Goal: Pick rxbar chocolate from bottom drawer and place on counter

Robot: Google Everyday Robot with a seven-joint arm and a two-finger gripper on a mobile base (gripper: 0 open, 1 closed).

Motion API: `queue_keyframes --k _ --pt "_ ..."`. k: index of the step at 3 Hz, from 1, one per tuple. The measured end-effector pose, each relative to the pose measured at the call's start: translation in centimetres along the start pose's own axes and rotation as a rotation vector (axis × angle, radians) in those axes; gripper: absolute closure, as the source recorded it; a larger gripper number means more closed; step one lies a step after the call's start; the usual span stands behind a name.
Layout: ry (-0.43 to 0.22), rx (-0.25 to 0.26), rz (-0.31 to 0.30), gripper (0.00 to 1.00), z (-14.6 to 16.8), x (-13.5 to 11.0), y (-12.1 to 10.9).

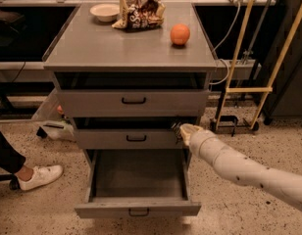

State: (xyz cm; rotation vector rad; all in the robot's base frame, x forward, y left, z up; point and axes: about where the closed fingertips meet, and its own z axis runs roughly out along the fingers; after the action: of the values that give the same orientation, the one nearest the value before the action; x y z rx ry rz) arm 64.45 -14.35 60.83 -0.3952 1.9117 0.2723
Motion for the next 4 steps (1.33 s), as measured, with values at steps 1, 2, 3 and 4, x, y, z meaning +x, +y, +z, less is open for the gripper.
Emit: queue_keyframes --k 1,2,3,4 --pt "-0.053 0.069 -0.011 1.00 -2.0 -6.1 -1.7" --pt "-0.054 0.068 -0.012 1.00 -2.0 -6.2 -1.6" --pt "-0.129 0.134 -0.074 1.00 -5.2 -11.3 -2.9" --pt "-0.219 0.259 -0.157 1.00 -10.4 -20.4 -5.4"
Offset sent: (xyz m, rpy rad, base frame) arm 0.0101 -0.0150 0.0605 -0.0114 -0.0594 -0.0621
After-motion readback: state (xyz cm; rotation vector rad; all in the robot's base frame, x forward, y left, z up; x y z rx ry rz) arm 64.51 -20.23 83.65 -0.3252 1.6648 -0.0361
